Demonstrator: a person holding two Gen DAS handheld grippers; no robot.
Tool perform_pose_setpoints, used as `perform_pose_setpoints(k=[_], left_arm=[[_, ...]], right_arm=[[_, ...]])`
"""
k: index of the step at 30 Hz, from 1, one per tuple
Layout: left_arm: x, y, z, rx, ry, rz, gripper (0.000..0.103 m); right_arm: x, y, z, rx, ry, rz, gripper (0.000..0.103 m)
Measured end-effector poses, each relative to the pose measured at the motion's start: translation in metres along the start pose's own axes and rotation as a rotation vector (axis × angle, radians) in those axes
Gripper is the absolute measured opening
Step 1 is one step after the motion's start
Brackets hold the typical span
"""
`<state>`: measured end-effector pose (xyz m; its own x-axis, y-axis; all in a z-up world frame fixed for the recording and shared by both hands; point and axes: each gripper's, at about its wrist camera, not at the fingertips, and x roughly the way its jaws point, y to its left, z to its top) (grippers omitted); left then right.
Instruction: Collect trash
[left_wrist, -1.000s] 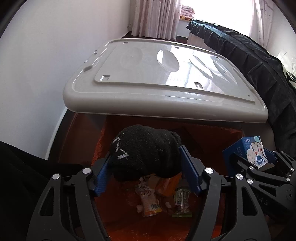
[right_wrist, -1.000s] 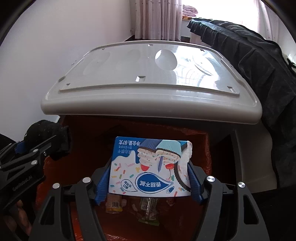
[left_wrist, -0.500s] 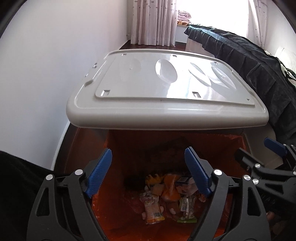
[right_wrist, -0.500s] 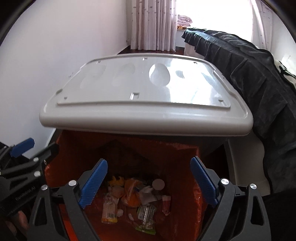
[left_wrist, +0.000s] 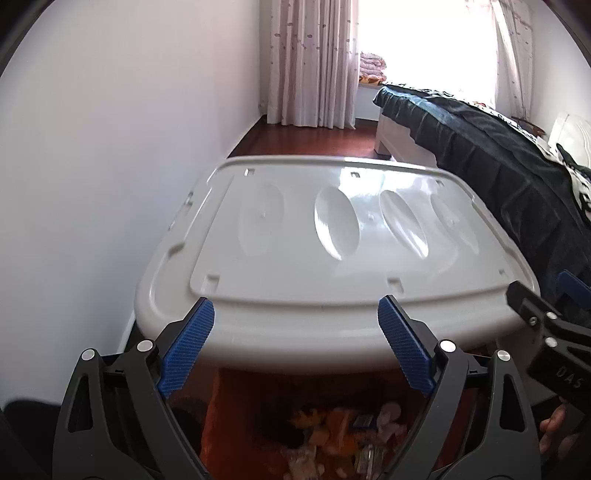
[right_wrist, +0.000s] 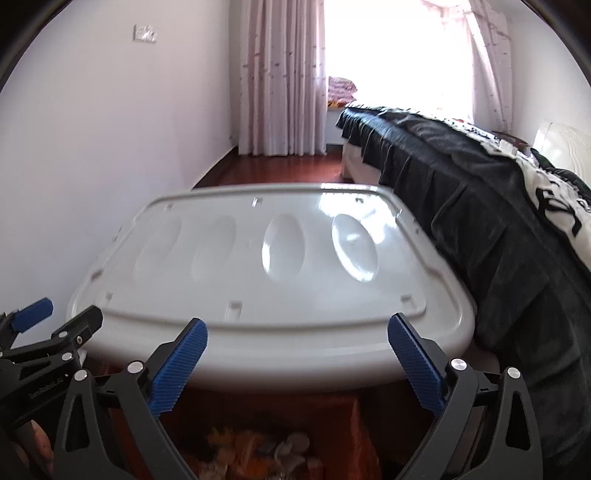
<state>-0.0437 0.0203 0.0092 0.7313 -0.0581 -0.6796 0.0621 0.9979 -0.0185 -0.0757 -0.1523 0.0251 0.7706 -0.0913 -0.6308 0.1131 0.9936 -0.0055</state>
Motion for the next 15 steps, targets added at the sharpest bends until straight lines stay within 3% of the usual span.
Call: perform_pose_setpoints(k=[8, 15], left_arm=[[0.033, -0.003, 0.047, -0.028, 0.000, -0.007, 0.088], [0.054, -0.011, 0.076, -0.006, -0.016, 0.032, 0.092]], right_arm=[[0.024, -0.006, 0.047, 0.024, -0.055, -0.019, 0.098], [0.042, -0.012, 0.076, 0.053, -0.091, -0.023, 0.098]])
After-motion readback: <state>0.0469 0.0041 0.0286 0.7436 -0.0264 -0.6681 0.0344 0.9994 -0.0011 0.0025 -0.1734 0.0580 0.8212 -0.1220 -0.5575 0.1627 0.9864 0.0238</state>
